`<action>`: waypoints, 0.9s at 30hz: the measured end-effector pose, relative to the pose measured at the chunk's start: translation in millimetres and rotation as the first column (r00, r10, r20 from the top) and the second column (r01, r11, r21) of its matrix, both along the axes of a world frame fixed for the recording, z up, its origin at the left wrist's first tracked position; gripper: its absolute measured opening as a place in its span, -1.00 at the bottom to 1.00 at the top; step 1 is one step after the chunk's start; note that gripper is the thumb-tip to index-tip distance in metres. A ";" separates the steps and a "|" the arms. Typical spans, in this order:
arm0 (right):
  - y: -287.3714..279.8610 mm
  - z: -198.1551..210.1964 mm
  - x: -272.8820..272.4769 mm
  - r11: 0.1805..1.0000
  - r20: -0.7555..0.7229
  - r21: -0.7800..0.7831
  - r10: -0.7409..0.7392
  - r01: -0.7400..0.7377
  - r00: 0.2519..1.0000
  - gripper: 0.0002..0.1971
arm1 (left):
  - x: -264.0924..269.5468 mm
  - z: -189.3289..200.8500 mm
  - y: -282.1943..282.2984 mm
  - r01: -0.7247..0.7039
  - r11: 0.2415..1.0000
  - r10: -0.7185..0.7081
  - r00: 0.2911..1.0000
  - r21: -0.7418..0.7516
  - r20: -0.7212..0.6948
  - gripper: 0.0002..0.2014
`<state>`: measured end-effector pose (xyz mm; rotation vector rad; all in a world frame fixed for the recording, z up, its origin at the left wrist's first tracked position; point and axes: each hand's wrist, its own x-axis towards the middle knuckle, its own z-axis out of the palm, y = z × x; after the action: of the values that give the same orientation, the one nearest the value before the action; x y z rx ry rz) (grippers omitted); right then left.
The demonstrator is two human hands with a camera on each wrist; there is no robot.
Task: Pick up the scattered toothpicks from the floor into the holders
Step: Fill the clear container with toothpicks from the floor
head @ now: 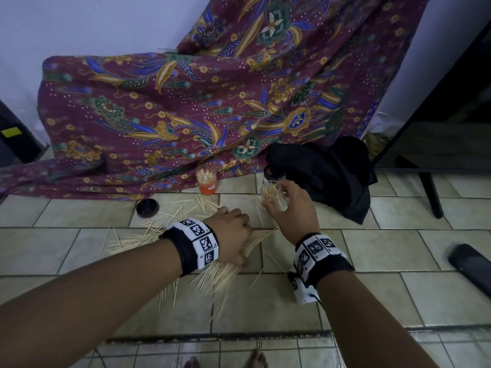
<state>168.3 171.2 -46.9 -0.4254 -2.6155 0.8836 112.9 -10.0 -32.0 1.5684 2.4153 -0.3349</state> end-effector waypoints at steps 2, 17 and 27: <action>0.1 -0.8 -0.8 1.000 0.002 0.004 0.000 0.000 1.000 -0.51 | -7.8 1.6 0.6 0.017 1.000 -0.016 0.999 -0.019 0.034 -0.36; -1.5 -2.1 -6.4 1.000 0.015 0.004 0.003 -0.003 1.000 -0.48 | -5.2 -3.9 -13.0 -0.119 0.993 0.120 0.991 -0.029 0.064 -0.08; -4.0 -1.4 -7.9 1.000 -0.008 0.001 0.012 -0.012 1.000 -0.52 | -23.3 8.5 -2.6 -0.031 0.995 0.039 0.996 -0.094 0.082 -0.72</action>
<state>160.4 167.2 -48.3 -0.4052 -2.6139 0.8862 89.7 -12.7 -23.5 1.4693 2.3261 -0.3623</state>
